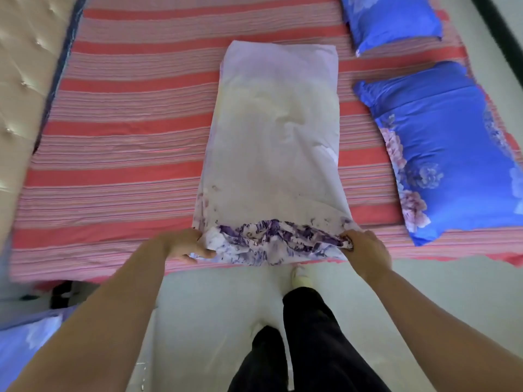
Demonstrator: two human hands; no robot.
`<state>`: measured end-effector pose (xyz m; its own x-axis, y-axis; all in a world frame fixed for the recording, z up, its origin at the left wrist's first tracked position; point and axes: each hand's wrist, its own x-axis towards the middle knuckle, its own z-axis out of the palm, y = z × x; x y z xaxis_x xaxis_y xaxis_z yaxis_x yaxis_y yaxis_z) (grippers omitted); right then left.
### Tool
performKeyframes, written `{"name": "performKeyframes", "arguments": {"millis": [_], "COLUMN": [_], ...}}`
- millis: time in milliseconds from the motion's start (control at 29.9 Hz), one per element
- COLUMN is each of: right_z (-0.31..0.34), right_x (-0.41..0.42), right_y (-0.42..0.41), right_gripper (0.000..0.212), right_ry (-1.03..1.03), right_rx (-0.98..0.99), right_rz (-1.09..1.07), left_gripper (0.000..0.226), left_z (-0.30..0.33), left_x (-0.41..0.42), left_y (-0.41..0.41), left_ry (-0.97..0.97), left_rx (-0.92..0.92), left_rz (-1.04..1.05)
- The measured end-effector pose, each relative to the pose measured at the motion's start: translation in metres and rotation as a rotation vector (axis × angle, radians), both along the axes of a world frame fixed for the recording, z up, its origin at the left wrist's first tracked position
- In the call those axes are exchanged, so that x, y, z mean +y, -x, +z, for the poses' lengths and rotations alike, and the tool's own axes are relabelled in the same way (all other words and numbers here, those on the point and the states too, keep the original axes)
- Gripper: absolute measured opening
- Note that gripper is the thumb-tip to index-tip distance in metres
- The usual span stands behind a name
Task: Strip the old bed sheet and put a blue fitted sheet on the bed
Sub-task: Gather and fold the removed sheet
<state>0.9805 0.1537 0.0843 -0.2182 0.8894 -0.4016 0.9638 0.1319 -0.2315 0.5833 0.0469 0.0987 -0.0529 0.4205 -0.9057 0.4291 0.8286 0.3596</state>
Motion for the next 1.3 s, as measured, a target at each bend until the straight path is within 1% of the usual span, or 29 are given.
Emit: {"name": "performKeyframes", "arguments": {"millis": [33,67,100,134,167,200,234,267,301,367,401,434,468,501,535,568,635,768,835,902,935,969,1002,1069,1169,1269,1303], "right_z": [0.001,-0.001,-0.002,-0.010,-0.017,-0.024,-0.032,-0.037,-0.042,-0.058,-0.064,-0.068,-0.073,-0.077,-0.083,-0.089,-0.093,-0.096,-0.100,-0.105,-0.107,-0.109,-0.111,-0.116,-0.130,-0.146,-0.154], "right_x": [-0.013,-0.028,-0.043,-0.060,-0.078,-0.096,-0.113,-0.131,-0.145,-0.170,-0.179,-0.186,-0.190,-0.191,-0.191,-0.189,-0.180,-0.143,-0.115,-0.082,-0.066,-0.049,-0.032,0.003,0.055,0.100,0.113], "right_y": [-0.002,-0.007,-0.015,-0.029,-0.044,-0.057,-0.069,-0.078,-0.085,-0.096,-0.097,-0.095,-0.092,-0.087,-0.083,-0.079,-0.066,-0.031,-0.016,-0.002,0.005,0.013,0.022,0.042,0.080,0.121,0.132], "right_gripper": [0.022,0.023,0.028,0.037,0.047,0.052,0.053,0.049,0.043,0.045,0.045,0.043,0.040,0.036,0.034,0.032,0.031,0.031,0.031,0.036,0.041,0.045,0.049,0.054,0.058,0.058,0.059], "right_ry": [-0.041,-0.105,-0.171,-0.223,-0.250,-0.243,-0.171,-0.036,0.151,0.547,0.710,0.812,0.862,0.872,0.858,0.835,0.779,0.767,0.758,0.702,0.672,0.646,0.609,0.532,0.451,0.366,0.342], "right_rx": [0.011,0.043,0.071,0.086,0.070,0.013,-0.111,-0.292,-0.450,-0.658,-0.707,-0.700,-0.662,-0.593,-0.505,-0.424,-0.309,-0.178,-0.113,-0.050,-0.024,0.001,0.026,0.054,0.113,0.178,0.195], "right_rz": [0.039,0.103,0.196,0.305,0.415,0.495,0.567,0.621,0.641,0.560,0.501,0.458,0.410,0.352,0.288,0.209,0.103,0.041,-0.022,-0.103,-0.135,-0.158,-0.165,-0.162,-0.134,-0.096,-0.065], "left_gripper": [0.039,0.030,0.024,0.023,0.026,0.031,0.035,0.039,0.044,0.058,0.062,0.064,0.062,0.054,0.045,0.038,0.034,0.024,0.022,0.014,0.020,0.032,0.041,0.051,0.054,0.056,0.058], "left_z": [0.004,0.008,0.010,0.009,0.002,-0.005,-0.013,-0.026,-0.036,-0.060,-0.071,-0.079,-0.084,-0.091,-0.091,-0.092,-0.095,-0.097,-0.100,-0.103,-0.106,-0.109,-0.110,-0.118,-0.132,-0.153,-0.163], "left_x": [-0.006,-0.015,-0.025,-0.035,-0.046,-0.058,-0.071,-0.087,-0.098,-0.129,-0.144,-0.158,-0.168,-0.176,-0.179,-0.179,-0.170,-0.125,-0.096,-0.064,-0.048,-0.033,-0.017,0.016,0.074,0.132,0.148], "left_y": [0.003,0.004,0.004,0.004,0.005,0.003,0.000,-0.003,-0.007,-0.020,-0.027,-0.034,-0.042,-0.047,-0.052,-0.056,-0.052,-0.035,-0.028,-0.024,-0.022,-0.019,-0.018,-0.018,-0.032,-0.052,-0.055], "left_ry": [0.004,0.017,0.026,0.046,0.062,0.110,0.154,0.213,0.273,0.476,0.563,0.616,0.631,0.600,0.536,0.447,0.308,0.144,0.070,-0.006,-0.030,-0.046,-0.062,-0.134,-0.260,-0.336,-0.377], "left_rx": [0.020,0.091,0.182,0.274,0.361,0.411,0.426,0.421,0.387,0.280,0.241,0.218,0.222,0.244,0.274,0.303,0.340,0.364,0.384,0.391,0.398,0.417,0.441,0.526,0.588,0.571,0.571], "left_rz": [-0.145,-0.316,-0.486,-0.629,-0.724,-0.766,-0.804,-0.845,-0.914,-1.080,-1.109,-1.108,-1.049,-0.945,-0.837,-0.777,-0.659,-0.490,-0.356,-0.184,-0.095,-0.050,-0.052,-0.148,-0.241,-0.296,-0.354]}}
